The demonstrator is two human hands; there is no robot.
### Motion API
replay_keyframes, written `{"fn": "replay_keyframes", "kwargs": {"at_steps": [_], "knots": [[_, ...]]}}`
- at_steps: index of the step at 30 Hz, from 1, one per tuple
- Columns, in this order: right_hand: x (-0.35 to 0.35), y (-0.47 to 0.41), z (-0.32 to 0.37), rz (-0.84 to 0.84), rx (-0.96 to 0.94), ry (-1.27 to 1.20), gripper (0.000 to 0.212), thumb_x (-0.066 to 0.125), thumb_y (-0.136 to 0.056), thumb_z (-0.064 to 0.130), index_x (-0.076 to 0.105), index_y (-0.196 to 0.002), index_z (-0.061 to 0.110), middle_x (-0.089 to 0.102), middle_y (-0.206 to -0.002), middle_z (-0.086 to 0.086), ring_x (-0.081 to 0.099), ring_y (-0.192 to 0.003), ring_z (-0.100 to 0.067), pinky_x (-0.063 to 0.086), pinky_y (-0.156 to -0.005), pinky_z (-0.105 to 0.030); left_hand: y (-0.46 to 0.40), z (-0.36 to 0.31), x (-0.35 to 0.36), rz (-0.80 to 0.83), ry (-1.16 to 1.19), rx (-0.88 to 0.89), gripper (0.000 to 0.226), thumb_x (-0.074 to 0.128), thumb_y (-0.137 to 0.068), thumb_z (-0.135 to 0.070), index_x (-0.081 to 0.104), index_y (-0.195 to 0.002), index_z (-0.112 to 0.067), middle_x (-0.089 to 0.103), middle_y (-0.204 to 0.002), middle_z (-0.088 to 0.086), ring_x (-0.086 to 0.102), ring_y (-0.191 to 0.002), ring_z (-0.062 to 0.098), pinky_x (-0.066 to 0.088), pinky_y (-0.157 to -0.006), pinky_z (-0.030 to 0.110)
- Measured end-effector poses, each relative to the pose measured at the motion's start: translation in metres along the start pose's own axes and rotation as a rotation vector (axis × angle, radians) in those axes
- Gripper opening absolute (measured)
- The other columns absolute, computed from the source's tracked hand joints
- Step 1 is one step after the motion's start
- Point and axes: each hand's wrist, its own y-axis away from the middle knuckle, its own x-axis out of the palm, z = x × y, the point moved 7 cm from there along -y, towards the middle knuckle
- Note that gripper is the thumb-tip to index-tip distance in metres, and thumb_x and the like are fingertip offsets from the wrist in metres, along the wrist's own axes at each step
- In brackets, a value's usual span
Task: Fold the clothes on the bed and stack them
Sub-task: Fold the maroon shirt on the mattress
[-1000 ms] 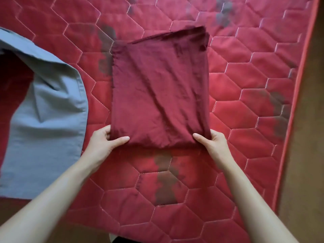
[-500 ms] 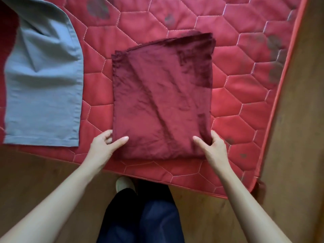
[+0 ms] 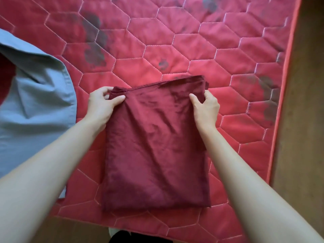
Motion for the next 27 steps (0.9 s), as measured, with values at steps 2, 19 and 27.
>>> {"fn": "replay_keyframes", "kwargs": {"at_steps": [2,19,27], "knots": [[-0.005,-0.010,0.003,-0.045,-0.017,-0.046,0.020,0.064,-0.089,0.027,0.061,-0.083,0.009,0.067,-0.082,-0.002,0.056,-0.077,-0.024,0.042,-0.079,-0.038,-0.006,-0.005,0.001,0.009,0.014,0.035,0.022,0.075,-0.080,-0.007,0.068,-0.093,-0.024,0.070,-0.085,-0.007,0.065,-0.075,0.001,0.053,-0.075,0.018],[0.058,0.077,0.046,0.022,-0.741,0.358,0.041,0.049,-0.092,0.011,0.057,-0.132,0.006,0.047,-0.144,-0.016,0.038,-0.138,-0.032,0.027,-0.115,-0.051,0.107,0.008,0.096,0.077,-1.047,0.736,0.056,0.038,-0.092,-0.023,0.039,-0.146,-0.007,0.032,-0.156,0.010,0.023,-0.146,0.029,0.016,-0.117,0.054],[0.059,-0.012,-0.003,0.083,-0.613,0.833,0.051,0.027,-0.102,0.042,0.028,-0.151,0.029,0.023,-0.159,-0.006,0.018,-0.148,-0.021,0.004,-0.118,-0.057,-0.005,0.014,0.077,0.075,-1.296,0.563,0.056,0.018,-0.101,-0.044,0.019,-0.154,-0.026,0.009,-0.162,0.007,0.005,-0.150,0.025,-0.001,-0.116,0.057]]}}
